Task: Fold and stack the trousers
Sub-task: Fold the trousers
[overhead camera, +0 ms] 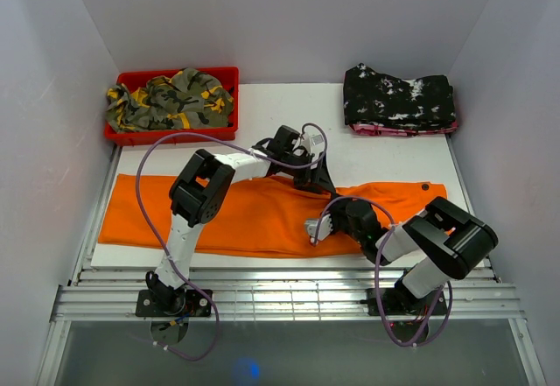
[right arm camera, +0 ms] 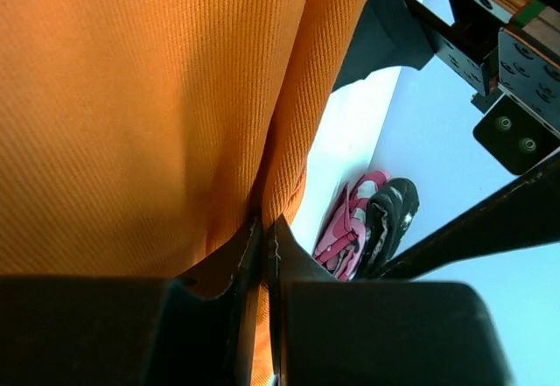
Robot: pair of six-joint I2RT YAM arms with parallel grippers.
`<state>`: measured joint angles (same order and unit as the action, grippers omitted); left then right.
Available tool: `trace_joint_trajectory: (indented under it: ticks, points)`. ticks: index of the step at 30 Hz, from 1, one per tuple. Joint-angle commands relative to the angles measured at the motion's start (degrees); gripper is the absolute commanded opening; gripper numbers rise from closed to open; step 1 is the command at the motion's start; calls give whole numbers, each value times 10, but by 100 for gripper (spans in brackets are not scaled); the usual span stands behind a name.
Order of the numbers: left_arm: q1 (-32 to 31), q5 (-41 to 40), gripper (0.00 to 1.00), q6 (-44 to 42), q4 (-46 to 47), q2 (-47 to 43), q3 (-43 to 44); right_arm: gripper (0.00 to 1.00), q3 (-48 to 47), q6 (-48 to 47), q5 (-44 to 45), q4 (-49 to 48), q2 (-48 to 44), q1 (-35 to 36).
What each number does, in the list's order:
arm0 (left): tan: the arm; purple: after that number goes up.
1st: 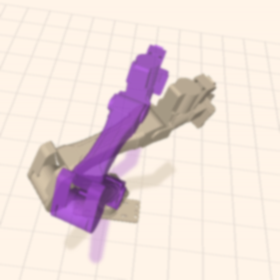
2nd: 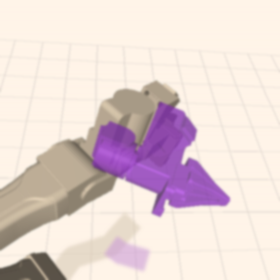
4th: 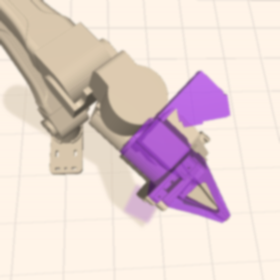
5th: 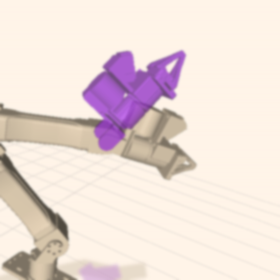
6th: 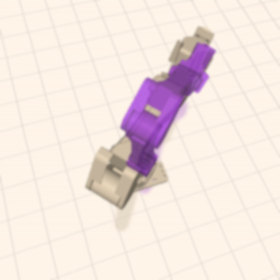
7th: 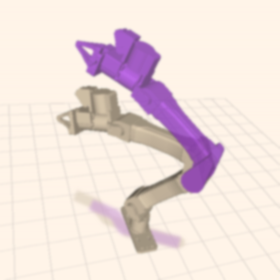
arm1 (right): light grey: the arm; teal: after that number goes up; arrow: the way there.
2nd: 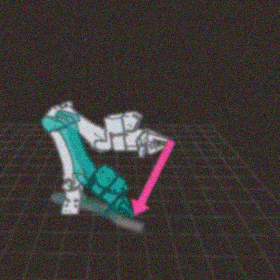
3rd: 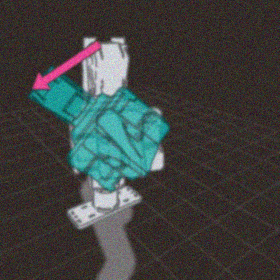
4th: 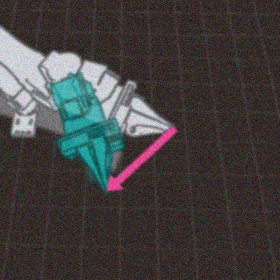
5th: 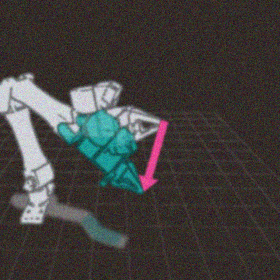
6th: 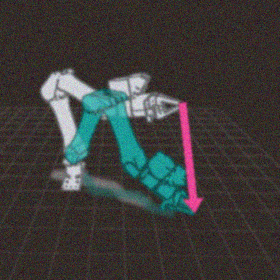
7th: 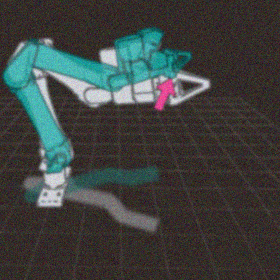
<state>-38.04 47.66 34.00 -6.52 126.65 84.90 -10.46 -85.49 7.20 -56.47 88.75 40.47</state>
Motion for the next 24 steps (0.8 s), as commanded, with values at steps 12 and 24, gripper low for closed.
trace_joint_trajectory:
  ticks: [12,24]
  points:
    - [-19,-31,98,103,33,11,7,8,-47,31,26,-35,1,9]
    - [12,4,98,176,154,18,-11,90,-19,89,62,108,-144,8]
